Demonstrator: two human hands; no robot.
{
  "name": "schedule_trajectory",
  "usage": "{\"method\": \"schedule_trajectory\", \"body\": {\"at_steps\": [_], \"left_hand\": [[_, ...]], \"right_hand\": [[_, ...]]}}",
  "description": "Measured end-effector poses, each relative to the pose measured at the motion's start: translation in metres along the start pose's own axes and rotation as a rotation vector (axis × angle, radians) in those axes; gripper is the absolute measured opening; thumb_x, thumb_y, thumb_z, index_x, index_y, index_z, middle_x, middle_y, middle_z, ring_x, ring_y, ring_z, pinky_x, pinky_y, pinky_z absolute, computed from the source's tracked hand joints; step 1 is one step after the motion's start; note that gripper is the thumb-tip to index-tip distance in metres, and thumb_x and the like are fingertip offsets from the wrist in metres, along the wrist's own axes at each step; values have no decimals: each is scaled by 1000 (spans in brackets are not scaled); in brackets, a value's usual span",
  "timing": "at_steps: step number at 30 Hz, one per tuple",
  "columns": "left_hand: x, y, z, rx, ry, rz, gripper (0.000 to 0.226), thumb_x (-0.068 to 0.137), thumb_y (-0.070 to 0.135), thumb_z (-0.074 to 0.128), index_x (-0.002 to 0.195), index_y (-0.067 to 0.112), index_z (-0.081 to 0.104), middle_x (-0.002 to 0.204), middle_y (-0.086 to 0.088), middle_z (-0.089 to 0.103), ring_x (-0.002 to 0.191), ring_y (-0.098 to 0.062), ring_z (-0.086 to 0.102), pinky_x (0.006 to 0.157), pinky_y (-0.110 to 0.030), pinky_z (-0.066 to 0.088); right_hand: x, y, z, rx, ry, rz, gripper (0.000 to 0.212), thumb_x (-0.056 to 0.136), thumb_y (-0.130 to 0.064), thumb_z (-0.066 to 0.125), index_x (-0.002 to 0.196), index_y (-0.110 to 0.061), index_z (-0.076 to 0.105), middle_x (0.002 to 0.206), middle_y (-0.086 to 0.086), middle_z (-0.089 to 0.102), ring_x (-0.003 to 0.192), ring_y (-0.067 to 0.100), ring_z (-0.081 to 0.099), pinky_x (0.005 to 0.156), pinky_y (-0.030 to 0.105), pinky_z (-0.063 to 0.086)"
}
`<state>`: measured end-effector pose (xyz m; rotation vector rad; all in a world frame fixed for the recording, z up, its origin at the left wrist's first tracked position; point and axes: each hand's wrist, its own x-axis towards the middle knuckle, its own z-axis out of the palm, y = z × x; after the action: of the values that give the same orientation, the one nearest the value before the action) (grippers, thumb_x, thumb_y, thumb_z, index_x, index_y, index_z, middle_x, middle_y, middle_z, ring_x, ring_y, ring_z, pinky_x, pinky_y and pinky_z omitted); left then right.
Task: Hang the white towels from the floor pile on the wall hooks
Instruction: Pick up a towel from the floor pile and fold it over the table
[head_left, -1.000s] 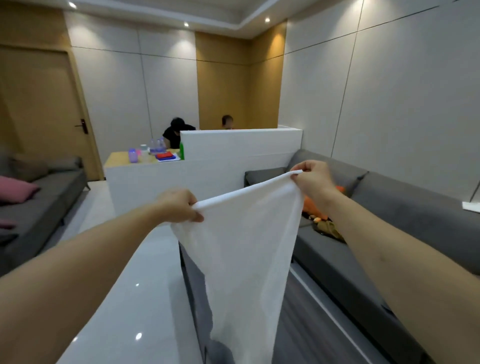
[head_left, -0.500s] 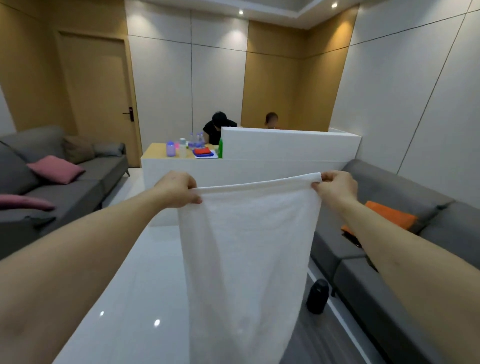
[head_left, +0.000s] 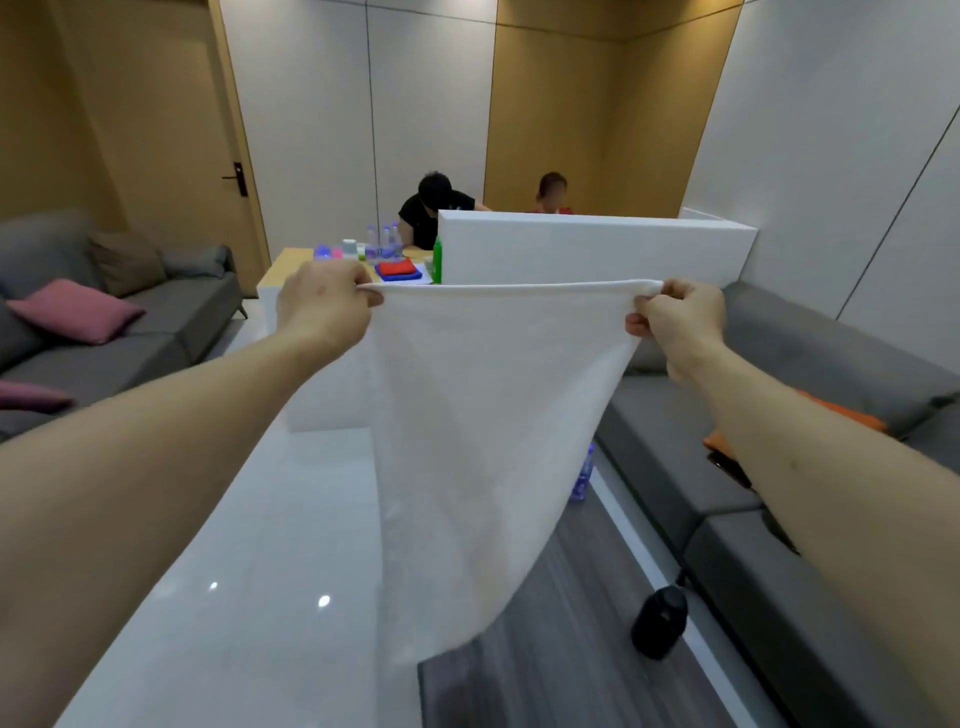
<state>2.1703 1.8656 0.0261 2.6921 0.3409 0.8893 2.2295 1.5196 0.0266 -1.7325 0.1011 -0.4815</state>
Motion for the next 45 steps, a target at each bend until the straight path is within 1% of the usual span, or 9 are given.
{"method": "schedule_trajectory", "body": {"at_steps": [9, 12, 17, 22, 27, 32, 37, 41, 45], "left_hand": [[-101, 54, 23, -19, -37, -64, 9, 91, 27, 63, 90, 24, 72, 92, -6, 70, 87, -27, 59, 69, -33, 45], [-174, 69, 46, 29, -122, -132, 13, 87, 17, 62, 82, 26, 70, 86, 0, 68, 81, -25, 57, 64, -30, 39], [-304, 86, 88, 86, -300, -202, 18, 88, 15, 61, 79, 29, 69, 70, 10, 60, 69, -17, 53, 55, -27, 34], [-434, 84, 119, 135, -527, -251, 18, 91, 17, 60, 81, 29, 69, 64, 15, 54, 65, -7, 50, 49, -23, 30], [-551, 81, 131, 145, -695, -302, 12, 93, 25, 61, 87, 25, 72, 70, 11, 58, 66, -9, 52, 52, -24, 34], [-666, 79, 116, 150, -955, -320, 10, 90, 33, 65, 89, 25, 70, 76, 7, 61, 70, -11, 56, 57, -24, 39], [-761, 69, 88, 142, -1213, -322, 13, 85, 35, 70, 93, 25, 70, 83, 5, 62, 79, -14, 58, 63, -25, 41], [-796, 64, 75, 107, -1211, -348, 12, 85, 33, 69, 92, 24, 71, 85, 3, 65, 81, -16, 61, 66, -26, 46], [-777, 59, 79, 86, -1100, -368, 9, 87, 31, 65, 91, 24, 70, 87, 1, 67, 81, -17, 61, 70, -27, 49]], "right_hand": [[-24, 82, -85, 69, -215, 16, 16, 77, 3, 68, 71, -12, 68, 69, 12, 64, 59, 22, 58, 61, 33, 54], [-50, 137, -125, 4, -283, 81, 13, 76, 0, 69, 73, -12, 72, 72, 13, 70, 63, 23, 65, 59, 31, 57], [-110, 231, -189, -198, -356, 250, 14, 71, -5, 71, 65, -17, 73, 67, 9, 71, 73, 32, 70, 74, 48, 60], [-184, 313, -243, -351, -434, 348, 9, 74, -10, 70, 71, -18, 73, 68, 7, 70, 74, 32, 69, 59, 33, 53], [-268, 373, -295, -501, -524, 411, 7, 79, -19, 70, 83, -21, 74, 75, 3, 71, 77, 24, 68, 73, 40, 56], [-365, 404, -357, -593, -568, 523, 15, 85, -16, 66, 95, -9, 75, 84, 12, 73, 87, 30, 68, 83, 45, 55], [-458, 407, -412, -733, -634, 638, 17, 84, -13, 60, 88, -4, 74, 82, 18, 72, 81, 34, 69, 77, 45, 58], [-494, 402, -433, -752, -613, 683, 14, 81, -11, 61, 76, -5, 72, 74, 20, 71, 62, 29, 67, 65, 43, 60], [-479, 397, -422, -730, -602, 641, 14, 85, -15, 64, 72, -18, 68, 71, 10, 70, 71, 27, 69, 73, 45, 60]]}}
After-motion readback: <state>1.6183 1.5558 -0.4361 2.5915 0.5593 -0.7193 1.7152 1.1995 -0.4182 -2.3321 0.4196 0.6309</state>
